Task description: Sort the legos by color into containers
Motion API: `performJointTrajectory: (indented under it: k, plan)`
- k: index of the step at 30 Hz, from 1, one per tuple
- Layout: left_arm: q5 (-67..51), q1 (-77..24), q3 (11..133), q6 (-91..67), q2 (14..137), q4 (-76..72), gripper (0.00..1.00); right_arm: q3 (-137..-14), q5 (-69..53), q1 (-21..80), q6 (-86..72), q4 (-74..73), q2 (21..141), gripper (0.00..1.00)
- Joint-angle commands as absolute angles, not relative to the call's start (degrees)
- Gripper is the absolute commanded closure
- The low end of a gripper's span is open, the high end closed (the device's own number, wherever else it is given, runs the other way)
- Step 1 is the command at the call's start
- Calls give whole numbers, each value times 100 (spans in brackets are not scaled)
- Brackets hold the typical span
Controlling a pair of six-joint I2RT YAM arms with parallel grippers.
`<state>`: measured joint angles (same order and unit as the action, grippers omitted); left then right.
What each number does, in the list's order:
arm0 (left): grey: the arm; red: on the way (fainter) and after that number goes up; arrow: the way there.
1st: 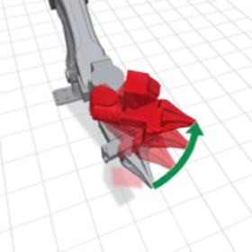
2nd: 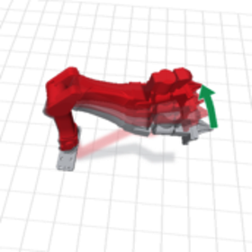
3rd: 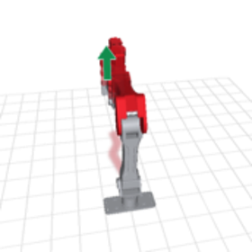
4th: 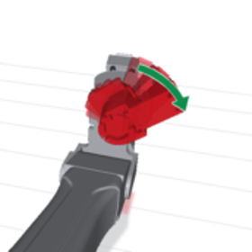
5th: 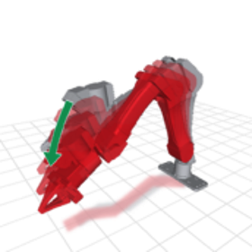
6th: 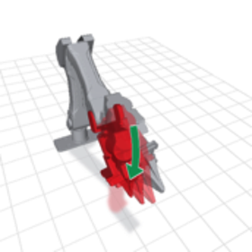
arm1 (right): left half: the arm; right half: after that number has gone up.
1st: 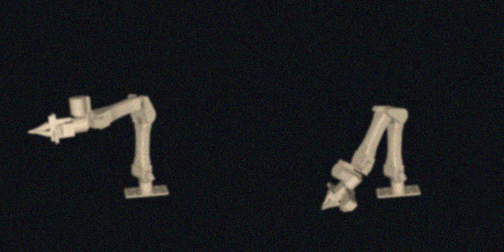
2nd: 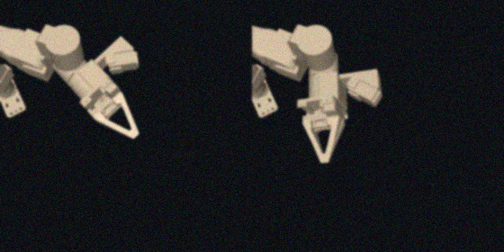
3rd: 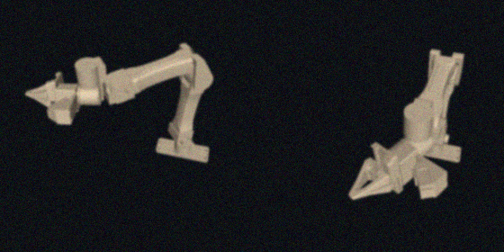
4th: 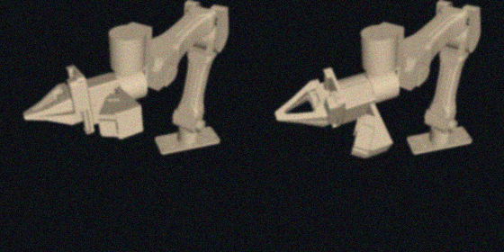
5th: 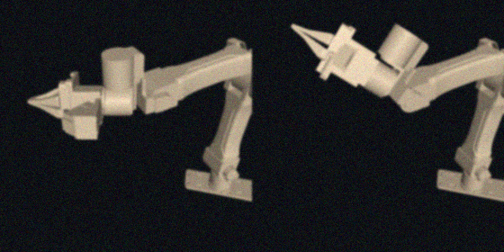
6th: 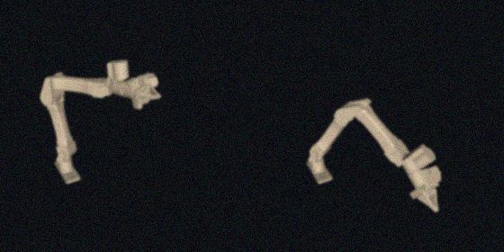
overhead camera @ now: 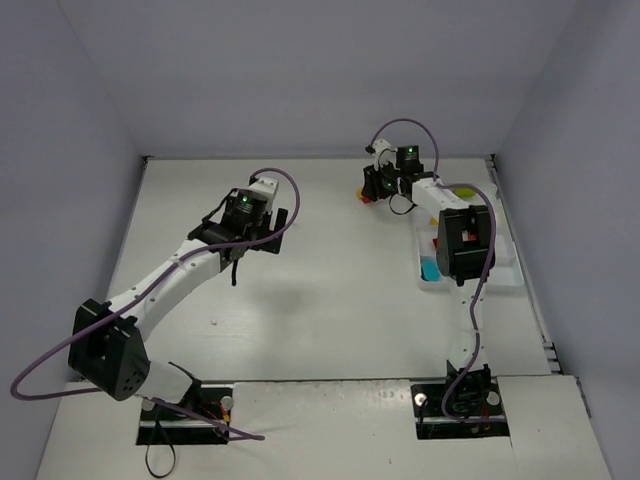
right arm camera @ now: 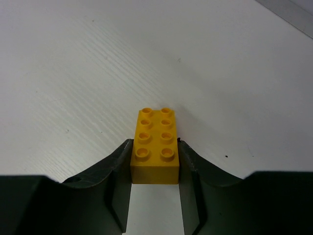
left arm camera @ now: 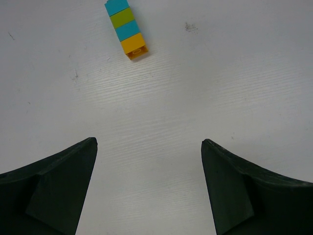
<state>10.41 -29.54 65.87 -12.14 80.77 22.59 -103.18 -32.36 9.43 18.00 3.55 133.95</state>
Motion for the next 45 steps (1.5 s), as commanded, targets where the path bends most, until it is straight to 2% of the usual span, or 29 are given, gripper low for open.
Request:
performJointTrajectory:
  k: [1, 5, 11, 16, 24, 31, 45]
  plan:
    - [941, -2918, 6891, -1222, 8042, 2153, 19, -10521, -3295, 984, 1645, 545, 12939, 100]
    - [669, -2918, 6838, -1283, 7981, 2004, 19, -10126, -3743, 993, 935, 1008, 12350, 100]
    - [264, -2927, 6575, -1564, 7673, 1539, 19, -8448, -4139, 1213, -611, 2624, 10874, 100]
    - [9, -3049, 6276, -1854, 7173, 880, 19, -6807, -3956, 1555, -2203, 4285, 9705, 100]
    - [350, -3954, 6118, -1785, 6531, 229, 20, -5327, -3165, 2311, -4128, 5816, 8377, 100]
    - [913, -4649, 5626, -1442, 6197, -632, 20, -4694, -2347, 2883, -4587, 5898, 7480, 100]
    - [1511, -5282, 5686, -932, 6397, -1643, 24, -4527, -2356, 2927, -4930, 5440, 6724, 100]
